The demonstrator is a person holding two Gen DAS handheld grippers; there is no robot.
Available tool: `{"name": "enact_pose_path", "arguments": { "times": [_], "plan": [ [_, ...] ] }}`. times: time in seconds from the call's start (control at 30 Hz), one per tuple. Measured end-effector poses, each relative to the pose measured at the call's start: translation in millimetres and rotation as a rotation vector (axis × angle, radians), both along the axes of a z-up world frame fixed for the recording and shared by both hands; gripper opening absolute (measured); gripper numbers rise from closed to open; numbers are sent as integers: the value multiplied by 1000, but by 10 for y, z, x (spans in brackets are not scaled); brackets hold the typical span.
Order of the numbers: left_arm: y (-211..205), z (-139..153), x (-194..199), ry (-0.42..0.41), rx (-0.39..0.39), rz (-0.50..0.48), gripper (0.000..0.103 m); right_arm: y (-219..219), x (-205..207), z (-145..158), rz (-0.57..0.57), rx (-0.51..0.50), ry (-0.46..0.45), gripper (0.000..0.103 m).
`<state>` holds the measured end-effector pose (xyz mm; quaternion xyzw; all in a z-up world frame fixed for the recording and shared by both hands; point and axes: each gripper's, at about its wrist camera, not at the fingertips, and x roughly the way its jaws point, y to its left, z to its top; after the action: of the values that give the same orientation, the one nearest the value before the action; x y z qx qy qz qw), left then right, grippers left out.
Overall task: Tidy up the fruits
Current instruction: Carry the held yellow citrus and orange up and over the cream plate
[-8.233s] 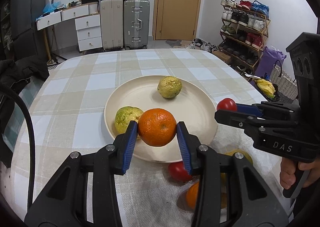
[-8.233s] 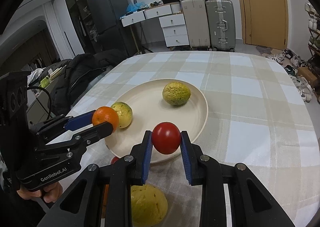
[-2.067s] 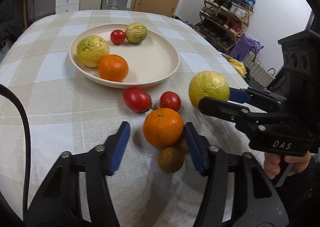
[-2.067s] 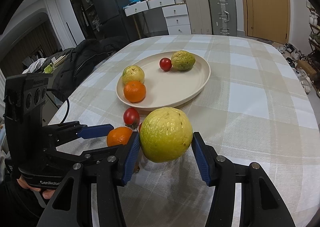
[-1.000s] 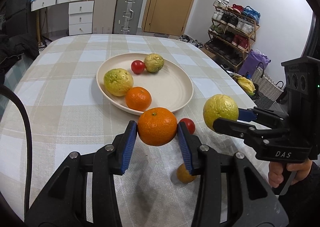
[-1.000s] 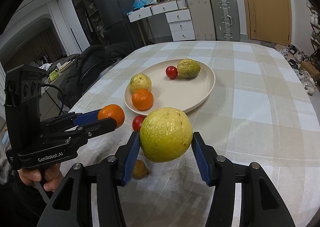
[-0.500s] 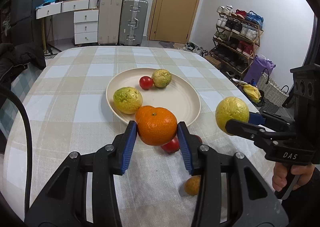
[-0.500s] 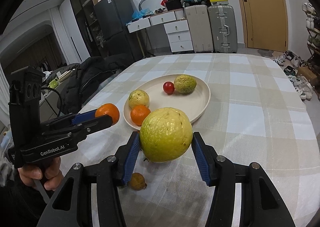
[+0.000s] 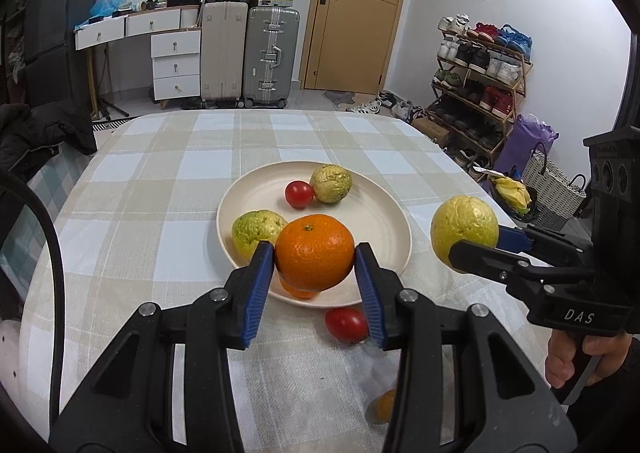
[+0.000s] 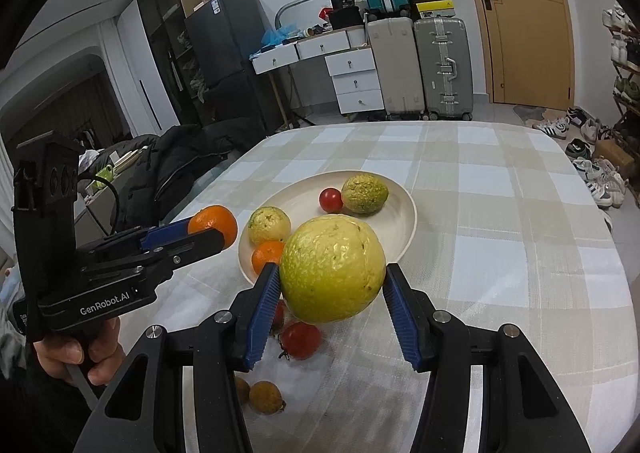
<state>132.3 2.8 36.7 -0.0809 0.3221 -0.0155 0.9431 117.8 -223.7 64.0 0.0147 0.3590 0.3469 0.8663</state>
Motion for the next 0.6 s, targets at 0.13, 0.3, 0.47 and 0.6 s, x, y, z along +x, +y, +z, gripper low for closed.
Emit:
{"name": "enact_pose_path", "arguments": {
  "times": [0.13, 0.3, 0.47, 0.6],
  "plan": [
    [-14, -18, 52, 8, -3, -1, 39, 13, 68, 24, -5, 6, 3, 54],
    [-42, -87, 193, 23, 2, 6, 39, 56, 146, 50, -8, 2, 9, 54],
    [-91, -166, 336, 34, 11, 5, 39, 99, 239, 21, -12, 1, 21, 54],
    [-127, -215, 429, 44, 25, 5, 39, 138, 318, -44, -16, -11, 34, 54]
  ]
}}
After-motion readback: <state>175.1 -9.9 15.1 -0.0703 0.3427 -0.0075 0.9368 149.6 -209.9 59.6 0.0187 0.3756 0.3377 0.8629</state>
